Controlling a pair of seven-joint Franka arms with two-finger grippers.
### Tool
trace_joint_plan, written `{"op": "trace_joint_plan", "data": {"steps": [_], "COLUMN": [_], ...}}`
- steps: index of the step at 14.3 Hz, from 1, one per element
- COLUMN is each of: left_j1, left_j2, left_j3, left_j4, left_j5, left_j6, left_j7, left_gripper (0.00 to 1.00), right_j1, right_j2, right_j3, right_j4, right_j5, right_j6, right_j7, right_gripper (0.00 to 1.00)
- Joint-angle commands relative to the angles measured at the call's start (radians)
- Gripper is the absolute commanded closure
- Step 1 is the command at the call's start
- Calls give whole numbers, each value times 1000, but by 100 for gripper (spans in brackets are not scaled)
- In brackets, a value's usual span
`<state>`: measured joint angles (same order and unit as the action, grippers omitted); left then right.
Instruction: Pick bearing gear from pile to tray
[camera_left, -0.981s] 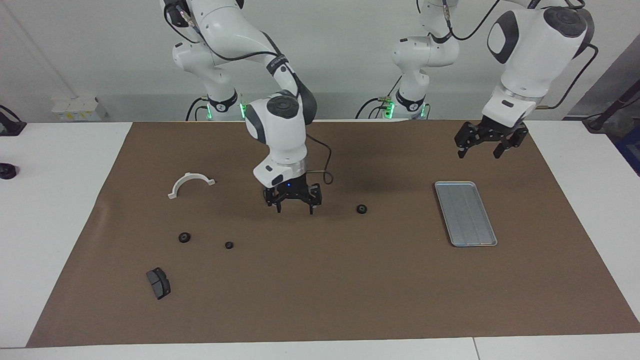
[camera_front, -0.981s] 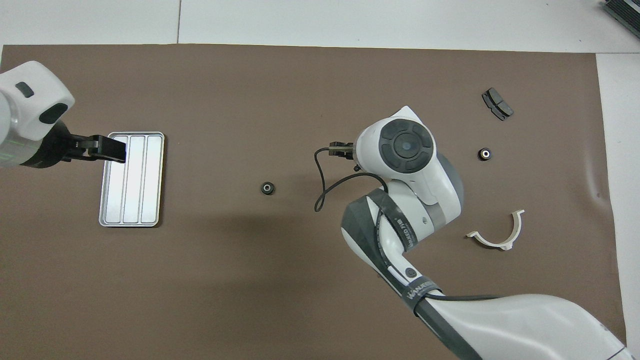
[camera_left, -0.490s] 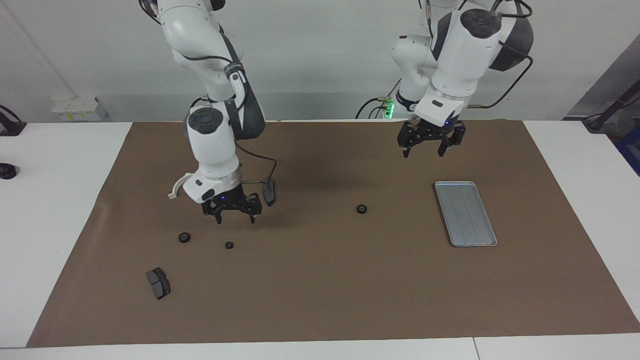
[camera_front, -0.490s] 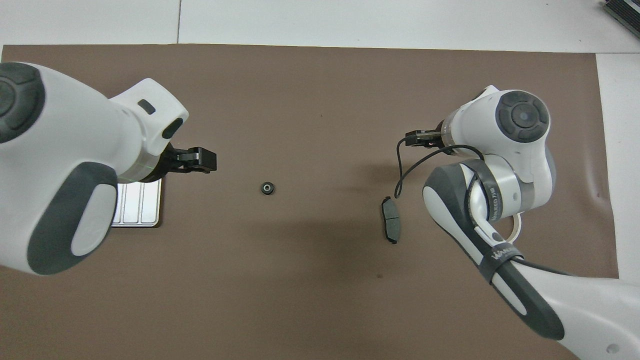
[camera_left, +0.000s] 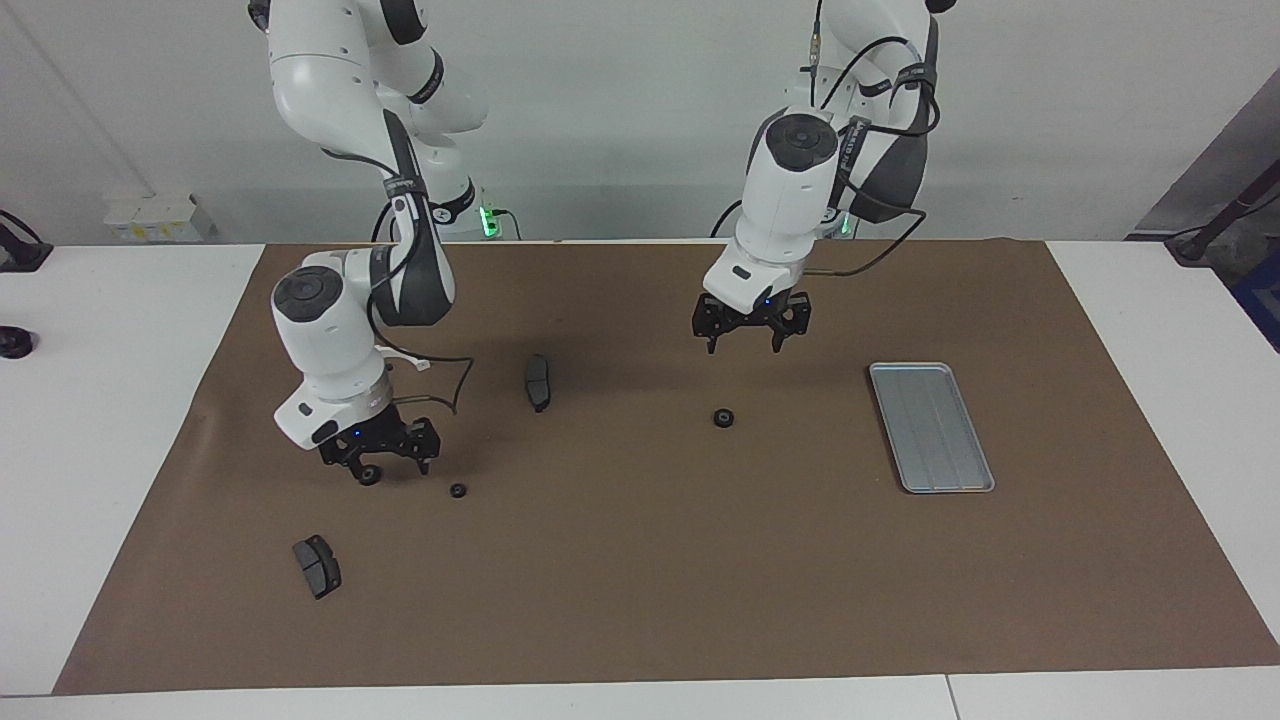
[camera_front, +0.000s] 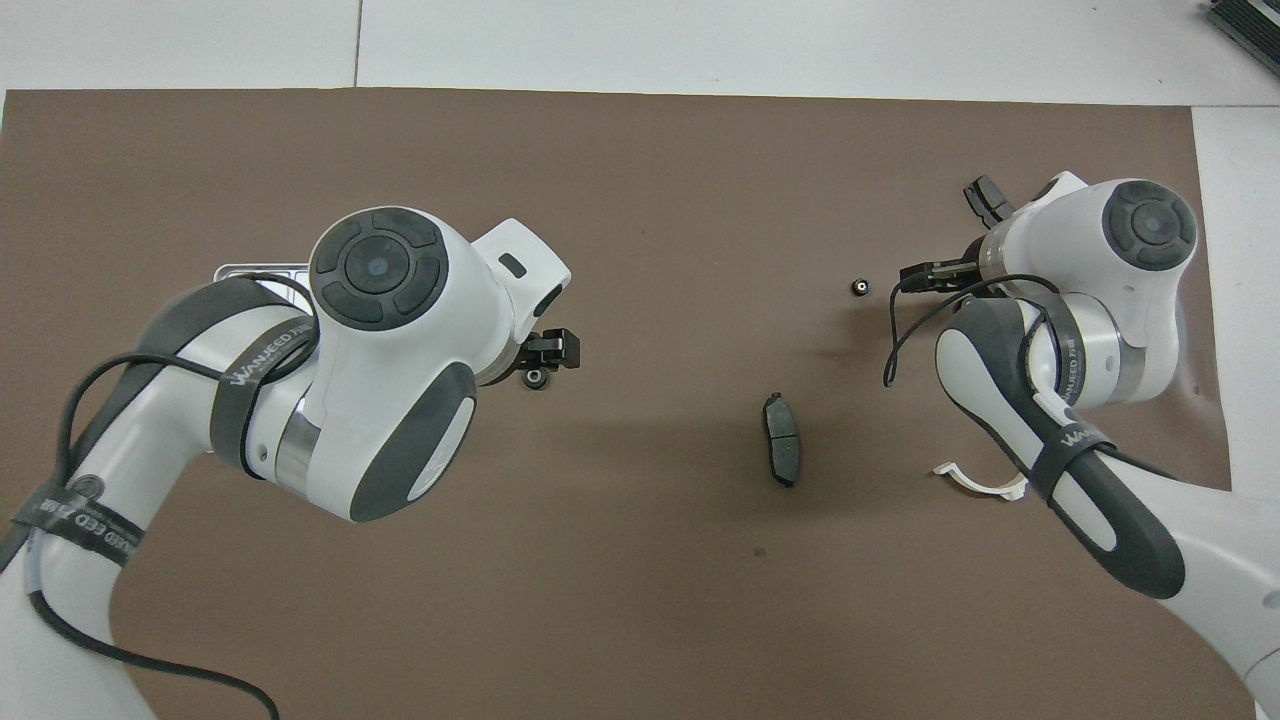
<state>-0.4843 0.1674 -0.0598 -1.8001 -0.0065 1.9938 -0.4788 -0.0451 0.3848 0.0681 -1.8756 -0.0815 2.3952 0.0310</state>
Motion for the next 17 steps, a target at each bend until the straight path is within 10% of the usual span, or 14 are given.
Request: {"op": "trace_joint_plan", "data": {"steps": [1, 8, 10, 14, 17], "left_j1": [-39, -34, -31, -39, -39], "left_j2": [61, 196, 193, 172, 164], "left_j3": [17, 18, 18, 18, 17], "left_j4": [-30, -65, -86, -169, -188], "left_j5": [13, 14, 16, 17, 17], "left_j6": [94, 299, 300, 335, 339], "left_j7": [-12, -35, -26, -7, -6], "left_gripper": [0, 0, 0, 1, 12], "right_j1": [-38, -68, -68, -65, -55], "right_j2": [16, 20, 20, 10, -13], "right_j3": [15, 15, 15, 16, 18], "right_j4": [-8, -50, -53, -50, -46], "right_j5": [38, 39, 39, 39, 39], "right_j6": [19, 12, 12, 12, 6], "right_j7": [-61, -111, -111, -109, -102], "right_gripper": [0, 3, 20, 91, 100]}}
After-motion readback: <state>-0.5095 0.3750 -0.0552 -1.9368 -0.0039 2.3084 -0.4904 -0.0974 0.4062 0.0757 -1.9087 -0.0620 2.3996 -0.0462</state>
